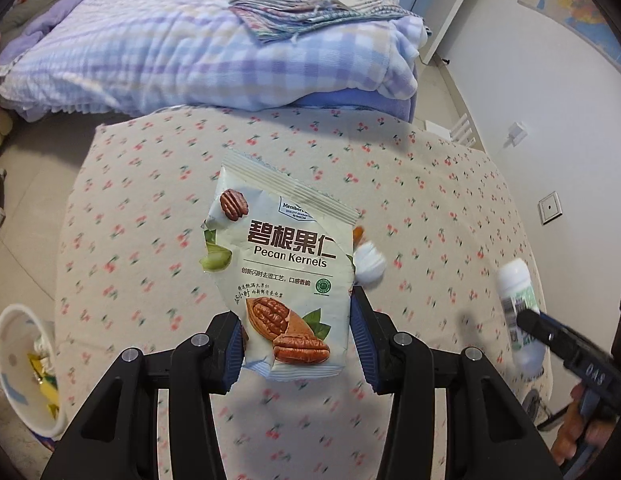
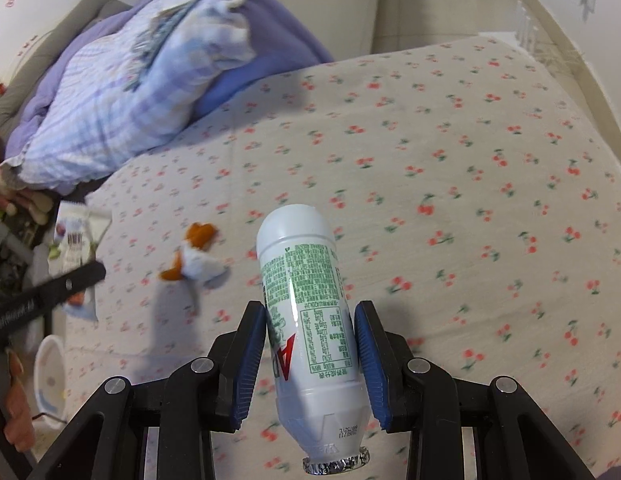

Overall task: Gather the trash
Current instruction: 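Lift the pecan bag and bottle and carry them toward the wastebasket, then release the pecan bag into the wastebasket with the left tool while the right tool releases the bottle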

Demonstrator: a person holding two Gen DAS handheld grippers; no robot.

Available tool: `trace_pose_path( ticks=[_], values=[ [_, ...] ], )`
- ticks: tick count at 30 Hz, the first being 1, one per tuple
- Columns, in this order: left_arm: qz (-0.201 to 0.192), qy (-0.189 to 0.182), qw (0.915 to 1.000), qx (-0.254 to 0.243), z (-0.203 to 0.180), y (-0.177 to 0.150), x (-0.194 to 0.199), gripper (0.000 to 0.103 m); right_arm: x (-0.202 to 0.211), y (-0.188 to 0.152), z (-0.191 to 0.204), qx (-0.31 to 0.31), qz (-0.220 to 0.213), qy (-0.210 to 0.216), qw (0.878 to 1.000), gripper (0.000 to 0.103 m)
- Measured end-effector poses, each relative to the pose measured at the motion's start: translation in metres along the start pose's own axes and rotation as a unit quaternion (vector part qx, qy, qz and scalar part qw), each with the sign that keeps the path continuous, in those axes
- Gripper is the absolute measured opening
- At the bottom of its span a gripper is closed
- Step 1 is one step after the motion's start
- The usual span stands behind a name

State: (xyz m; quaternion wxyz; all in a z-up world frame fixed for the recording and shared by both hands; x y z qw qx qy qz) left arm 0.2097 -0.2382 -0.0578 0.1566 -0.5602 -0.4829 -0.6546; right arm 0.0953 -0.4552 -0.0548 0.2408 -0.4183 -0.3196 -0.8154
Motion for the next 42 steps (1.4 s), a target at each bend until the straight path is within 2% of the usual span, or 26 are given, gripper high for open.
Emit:
trace_pose_path(
  ticks=[9, 18, 21, 24, 28, 31, 38, 40, 41, 42],
  values=[
    [-0.008, 0.008, 0.9993, 0.034, 0.055, -0.054, 0.041, 0.05, -0.005, -0.034, 0.058, 0.027, 0.032, 0.042, 0.998, 0.041],
    [-0.006, 0.036, 0.9937, 0.106, 0.141, -0.108, 0.06, 0.05, -0.027, -0.072, 0.125, 0.074, 0.06, 0.06, 0.994, 0.041],
    [-0.007, 0.046, 0.9896, 0.136, 0.175, -0.126, 0.064, 0.05, -0.039, -0.086, 0.146, 0.092, 0.072, 0.062, 0.991, 0.041],
    [-0.006, 0.079, 0.9848, 0.154, 0.212, -0.143, 0.064, 0.05, -0.053, -0.101, 0.166, 0.109, 0.085, 0.059, 0.989, 0.041],
    [0.0, 0.079, 0.9727, 0.218, 0.259, -0.172, 0.055, 0.05, -0.068, -0.115, 0.182, 0.12, 0.098, 0.056, 0.986, 0.041],
    [0.01, 0.079, 0.9662, 0.245, 0.283, -0.186, 0.051, 0.05, -0.078, -0.123, 0.195, 0.127, 0.106, 0.054, 0.985, 0.041],
    [0.014, 0.08, 0.9584, 0.273, 0.313, -0.2, 0.05, 0.05, -0.098, -0.139, 0.223, 0.138, 0.118, 0.052, 0.982, 0.041],
    [0.013, 0.085, 0.9577, 0.275, 0.318, -0.202, 0.05, 0.052, -0.102, -0.145, 0.232, 0.143, 0.12, 0.053, 0.981, 0.041],
    [0.011, 0.088, 0.9579, 0.273, 0.319, -0.2, 0.05, 0.057, -0.104, -0.146, 0.235, 0.145, 0.121, 0.054, 0.98, 0.041],
    [0.011, 0.094, 0.9579, 0.271, 0.321, -0.2, 0.05, 0.07, -0.105, -0.148, 0.239, 0.147, 0.122, 0.055, 0.98, 0.041]
  ],
)
Point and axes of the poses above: each gripper's, at about its wrist camera, not at the fingertips, and x roughly against the way its jaws point, z to its left, y to its top, the point moved 10 cm from there along -x, roughly the way its jaws point, and after that the axes turned 13 degrees about -x, right-handed, at the moved point
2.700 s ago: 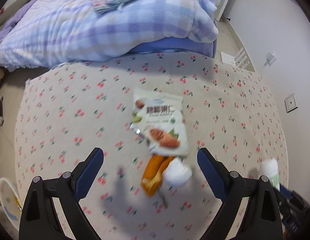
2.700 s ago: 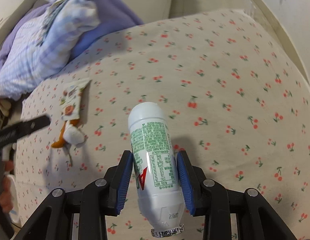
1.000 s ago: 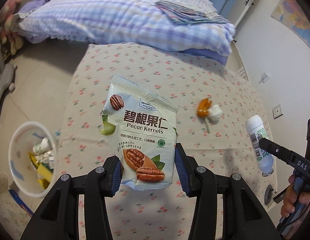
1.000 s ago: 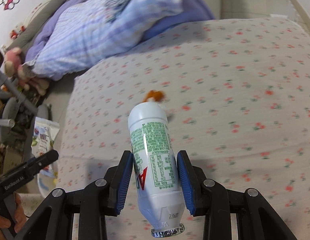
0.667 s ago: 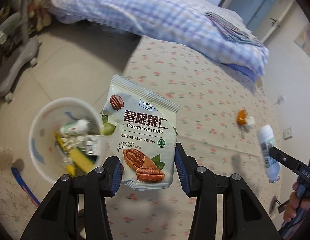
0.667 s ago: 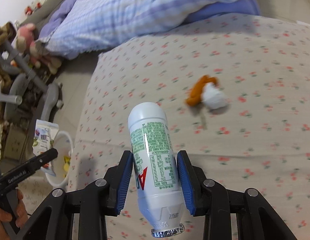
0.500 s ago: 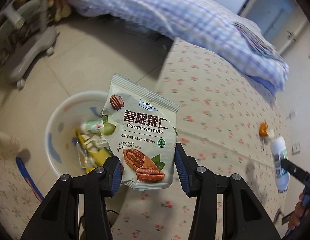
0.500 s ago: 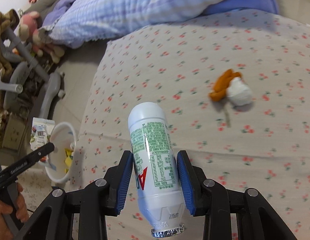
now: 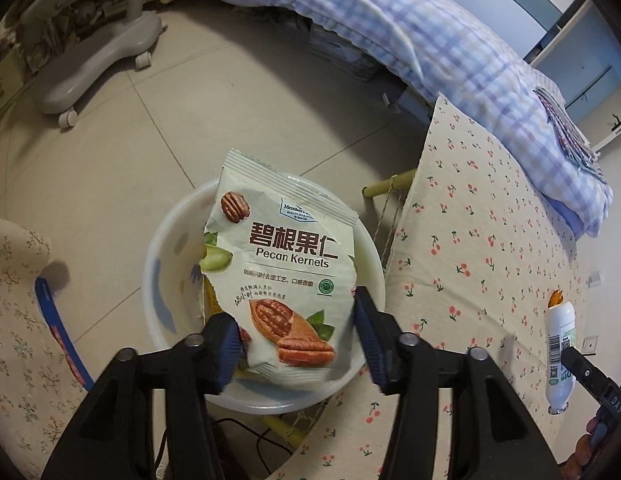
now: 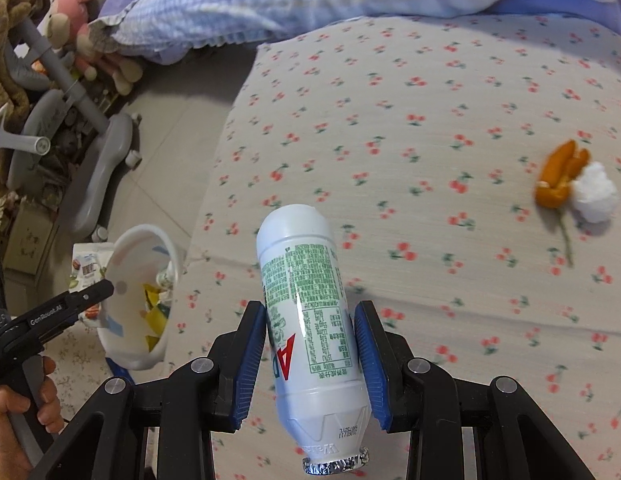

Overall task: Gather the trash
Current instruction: 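Release the pecan bag into the wastebasket with the left tool while the right tool releases the bottle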

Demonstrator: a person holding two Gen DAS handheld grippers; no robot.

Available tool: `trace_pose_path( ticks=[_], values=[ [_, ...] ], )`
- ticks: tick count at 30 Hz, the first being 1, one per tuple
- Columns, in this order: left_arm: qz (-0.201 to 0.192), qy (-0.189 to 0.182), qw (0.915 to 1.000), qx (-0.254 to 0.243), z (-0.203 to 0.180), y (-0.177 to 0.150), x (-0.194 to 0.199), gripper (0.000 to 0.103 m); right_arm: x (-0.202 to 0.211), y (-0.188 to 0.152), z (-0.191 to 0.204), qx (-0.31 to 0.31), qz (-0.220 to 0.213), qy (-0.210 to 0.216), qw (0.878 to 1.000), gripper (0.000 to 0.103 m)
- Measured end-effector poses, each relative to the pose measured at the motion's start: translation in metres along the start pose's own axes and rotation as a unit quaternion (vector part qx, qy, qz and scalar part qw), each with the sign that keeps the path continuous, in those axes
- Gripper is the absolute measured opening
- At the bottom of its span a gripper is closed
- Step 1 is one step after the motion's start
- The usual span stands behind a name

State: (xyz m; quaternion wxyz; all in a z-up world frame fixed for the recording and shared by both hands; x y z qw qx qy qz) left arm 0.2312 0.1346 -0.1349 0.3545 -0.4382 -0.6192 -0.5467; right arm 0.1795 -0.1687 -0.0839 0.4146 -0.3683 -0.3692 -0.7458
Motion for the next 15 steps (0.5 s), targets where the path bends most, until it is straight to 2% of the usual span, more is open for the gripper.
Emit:
trace_pose_path(
  ticks=[2, 6, 11, 15],
  values=[
    [-0.002, 0.024, 0.9997, -0.003, 0.006, 0.0, 0.0, 0.085, -0.004, -0.001, 0.008, 0.005, 0.003, 0.002, 1.0, 0.041],
    [-0.004, 0.053, 0.9986, -0.003, 0.02, -0.004, 0.003, 0.096, -0.013, -0.004, 0.021, 0.018, 0.006, 0.0, 1.0, 0.041],
    [-0.002, 0.092, 0.9958, 0.0, 0.045, -0.014, 0.016, 0.098, -0.026, -0.01, 0.041, 0.031, 0.014, 0.002, 0.999, 0.041],
    [-0.008, 0.092, 0.9956, 0.015, 0.062, -0.025, 0.032, 0.098, -0.044, -0.016, 0.066, 0.052, 0.026, 0.01, 0.998, 0.041]
  ],
)
Point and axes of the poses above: each gripper's, at about its wrist camera, not at the fingertips, and x roughly against the way its jaws point, z to its left, y to its top, the point moved 10 cm from there along -x, roughly the way its jaws point, and after that the axes turned 13 degrees about -x, right-handed, at the moved point
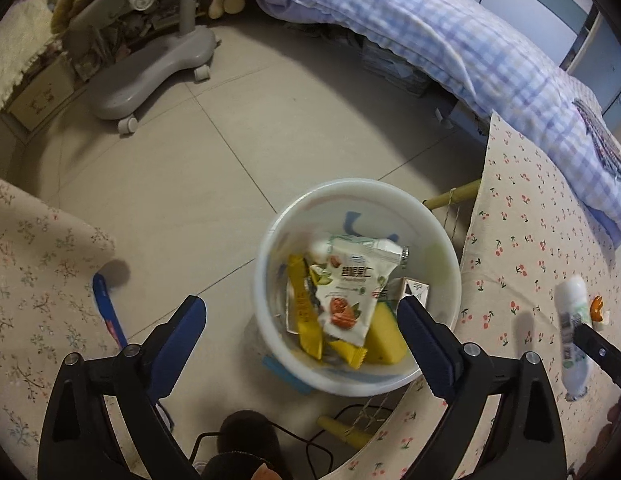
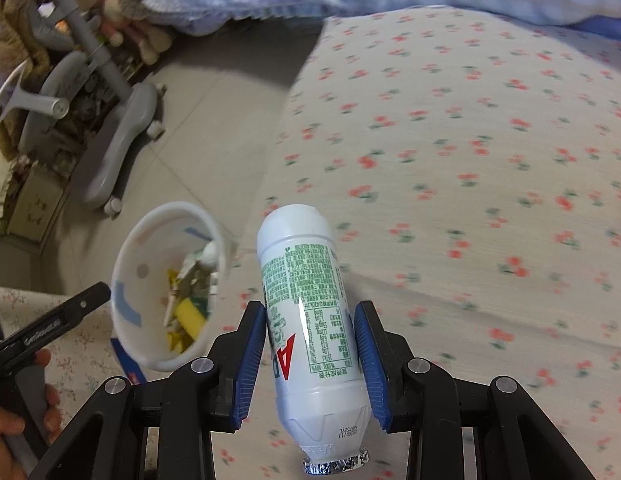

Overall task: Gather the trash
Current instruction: 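Release the pecan bag into the wastebasket with the left tool while the right tool releases the bottle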

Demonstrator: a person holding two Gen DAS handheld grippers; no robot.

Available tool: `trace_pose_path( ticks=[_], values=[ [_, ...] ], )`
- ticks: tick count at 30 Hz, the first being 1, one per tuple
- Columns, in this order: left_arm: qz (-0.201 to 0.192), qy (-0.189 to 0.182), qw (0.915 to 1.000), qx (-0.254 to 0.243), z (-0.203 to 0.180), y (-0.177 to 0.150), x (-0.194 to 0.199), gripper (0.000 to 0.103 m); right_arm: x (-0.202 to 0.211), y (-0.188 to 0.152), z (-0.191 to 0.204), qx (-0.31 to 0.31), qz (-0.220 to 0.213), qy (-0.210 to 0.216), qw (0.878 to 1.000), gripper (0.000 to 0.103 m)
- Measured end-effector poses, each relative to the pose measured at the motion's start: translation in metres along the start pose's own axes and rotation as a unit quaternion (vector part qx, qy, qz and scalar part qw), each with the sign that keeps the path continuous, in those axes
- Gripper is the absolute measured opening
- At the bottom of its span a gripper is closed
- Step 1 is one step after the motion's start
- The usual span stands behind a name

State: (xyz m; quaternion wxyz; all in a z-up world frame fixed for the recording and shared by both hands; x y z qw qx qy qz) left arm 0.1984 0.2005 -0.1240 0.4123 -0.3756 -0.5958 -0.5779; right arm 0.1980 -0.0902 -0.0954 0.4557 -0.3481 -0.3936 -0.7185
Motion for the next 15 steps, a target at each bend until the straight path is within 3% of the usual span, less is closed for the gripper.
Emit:
trace_pose_path(
  ticks=[15],
  values=[
    [-0.015, 0.038, 0.9992, 0.002, 0.068, -0.027, 0.018, 0.098, -0.08, -0.02, 0.096, 0.054, 0.033, 0.049, 0.997, 0.041]
  ],
)
Point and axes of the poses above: each gripper's, at about its wrist camera, not at the fingertips, and x roughly against the way its jaws point, z to its left, y to its top, the point moved 10 cm from there along -x, roughly the way its jaws point, and after that the axes turned 13 degrees about -x, right-handed, at the moved point
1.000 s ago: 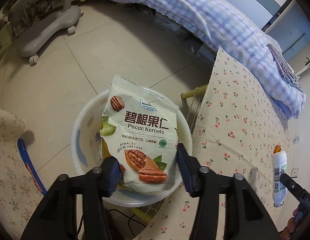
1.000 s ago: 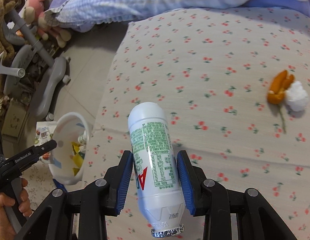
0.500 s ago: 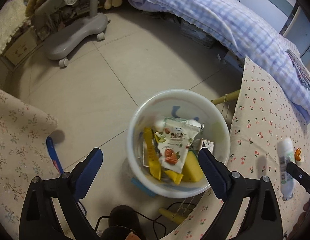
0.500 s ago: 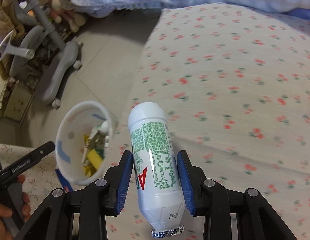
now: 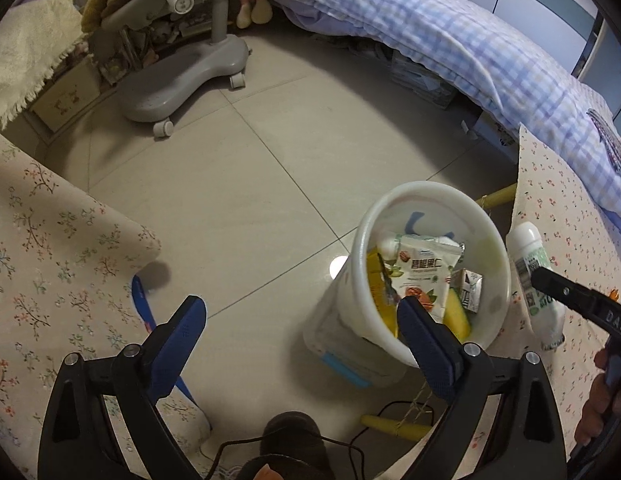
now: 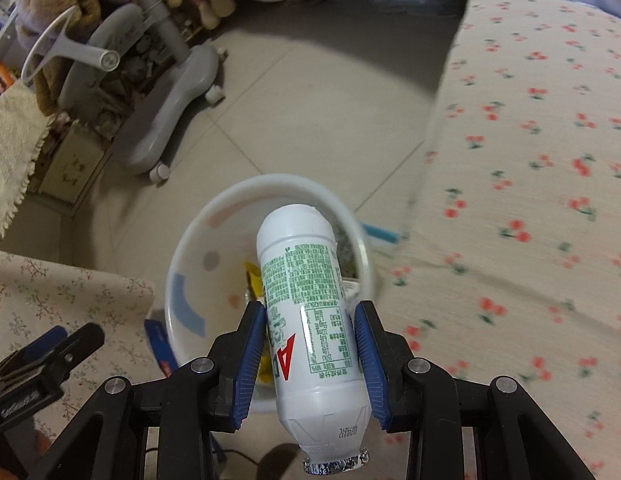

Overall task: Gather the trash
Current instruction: 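Release the pecan bag into the wastebasket with the left tool while the right tool releases the bottle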

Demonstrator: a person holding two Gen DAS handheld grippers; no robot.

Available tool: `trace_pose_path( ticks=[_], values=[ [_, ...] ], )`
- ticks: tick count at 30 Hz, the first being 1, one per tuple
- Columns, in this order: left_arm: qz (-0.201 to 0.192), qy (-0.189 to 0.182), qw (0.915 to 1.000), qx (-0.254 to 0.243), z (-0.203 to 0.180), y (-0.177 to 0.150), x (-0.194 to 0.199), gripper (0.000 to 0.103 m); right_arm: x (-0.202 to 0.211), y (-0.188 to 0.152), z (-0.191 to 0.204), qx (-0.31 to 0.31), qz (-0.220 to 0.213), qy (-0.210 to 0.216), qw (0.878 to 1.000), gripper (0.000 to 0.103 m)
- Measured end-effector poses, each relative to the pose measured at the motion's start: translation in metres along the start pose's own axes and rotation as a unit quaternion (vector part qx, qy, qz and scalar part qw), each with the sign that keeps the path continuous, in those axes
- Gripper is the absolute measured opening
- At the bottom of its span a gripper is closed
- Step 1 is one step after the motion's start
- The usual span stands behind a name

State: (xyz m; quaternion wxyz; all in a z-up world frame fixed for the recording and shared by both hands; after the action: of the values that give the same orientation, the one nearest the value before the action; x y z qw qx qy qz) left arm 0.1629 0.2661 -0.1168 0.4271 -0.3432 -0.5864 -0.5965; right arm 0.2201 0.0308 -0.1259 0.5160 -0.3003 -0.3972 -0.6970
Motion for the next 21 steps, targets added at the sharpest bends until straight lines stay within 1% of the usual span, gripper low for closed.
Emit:
trace_pose_path(
  ticks=[8, 9, 10, 12, 13, 16, 19, 21],
  values=[
    [-0.016, -0.007, 0.9998, 0.004, 0.009, 0.002, 0.008, 0.098, -0.02, 0.005, 0.012, -0.007, 0.004, 0.017, 1.0, 0.041],
    [-0.017, -0.009, 0.9998, 0.003, 0.008, 0.002, 0.009, 0.098, -0.02, 0.006, 0.013, -0.007, 0.004, 0.021, 1.0, 0.042],
    [-0.018, -0.011, 0.9998, 0.0, 0.007, 0.003, 0.01, 0.098, -0.02, 0.007, 0.016, -0.008, 0.001, 0.035, 0.999, 0.043],
    [-0.022, -0.015, 0.9996, -0.004, 0.004, 0.006, 0.012, 0.098, -0.016, 0.009, 0.024, -0.004, -0.009, 0.062, 0.998, 0.058],
    [-0.026, -0.016, 0.9995, -0.004, 0.002, 0.007, 0.015, 0.098, -0.01, 0.011, 0.025, 0.0, -0.017, 0.06, 0.998, 0.071],
    [-0.032, -0.024, 0.9992, -0.005, -0.007, 0.01, 0.02, 0.098, 0.009, 0.015, 0.025, 0.018, -0.049, 0.048, 0.998, 0.072],
    [-0.032, -0.029, 0.9989, -0.017, -0.021, 0.012, 0.022, 0.098, 0.029, 0.017, 0.014, 0.006, -0.063, 0.044, 0.997, 0.072],
    [-0.032, -0.03, 0.9987, -0.027, -0.029, 0.013, 0.024, 0.098, 0.041, 0.016, 0.005, 0.002, -0.072, 0.032, 0.997, 0.072]
  ],
)
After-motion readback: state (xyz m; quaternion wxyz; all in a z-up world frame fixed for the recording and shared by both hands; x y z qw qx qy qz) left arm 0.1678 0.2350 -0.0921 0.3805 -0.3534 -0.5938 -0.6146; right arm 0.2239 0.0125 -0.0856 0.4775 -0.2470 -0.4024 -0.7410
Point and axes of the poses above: each gripper's, at about its wrist camera, not at the fingertips, and x roughly against the way its jaws point, z to its left, y to its top, the point moved 10 cm from there along -x, roughly the way its jaws point, and after that the axes turned 13 degrees about -x, right-handed, at the moved point
